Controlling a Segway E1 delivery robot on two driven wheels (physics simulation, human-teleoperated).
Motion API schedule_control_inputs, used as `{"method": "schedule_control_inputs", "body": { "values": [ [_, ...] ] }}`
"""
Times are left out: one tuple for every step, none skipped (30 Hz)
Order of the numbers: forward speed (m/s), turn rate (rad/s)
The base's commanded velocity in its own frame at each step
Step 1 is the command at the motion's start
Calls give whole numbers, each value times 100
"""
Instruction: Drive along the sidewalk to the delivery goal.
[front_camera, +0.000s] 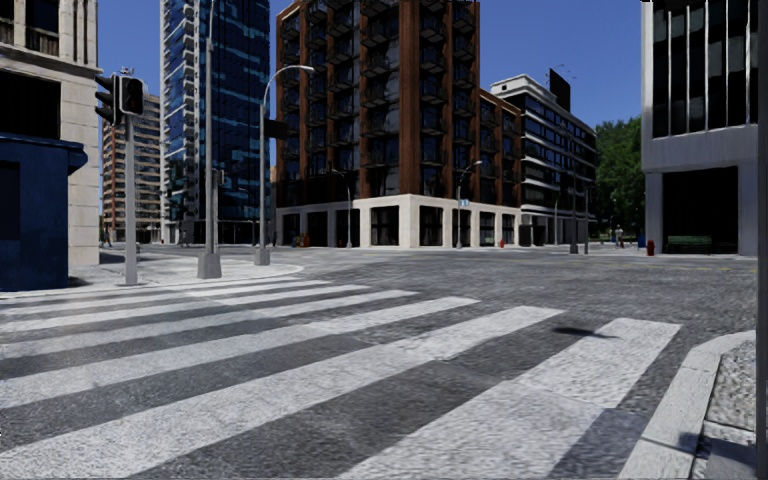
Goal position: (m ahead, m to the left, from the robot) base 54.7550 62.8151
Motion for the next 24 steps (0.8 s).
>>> {"method": "schedule_control_inputs", "body": {
  "values": [
    [166, 66],
    [160, 66],
    [156, 66],
    [156, 66],
    [151, 66],
    [144, 61],
    [138, 54],
    [138, 54],
    [136, 52],
    [136, 52],
    [136, 50],
    [136, 50],
    [136, 43],
    [136, 41],
    [136, 40],
    [136, 40],
    [136, 40],
    [136, 37],
    [136, 21],
    [136, 21],
    [136, 11],
    [136, 9],
    [136, 0],
    [136, 0]
  ]
}}
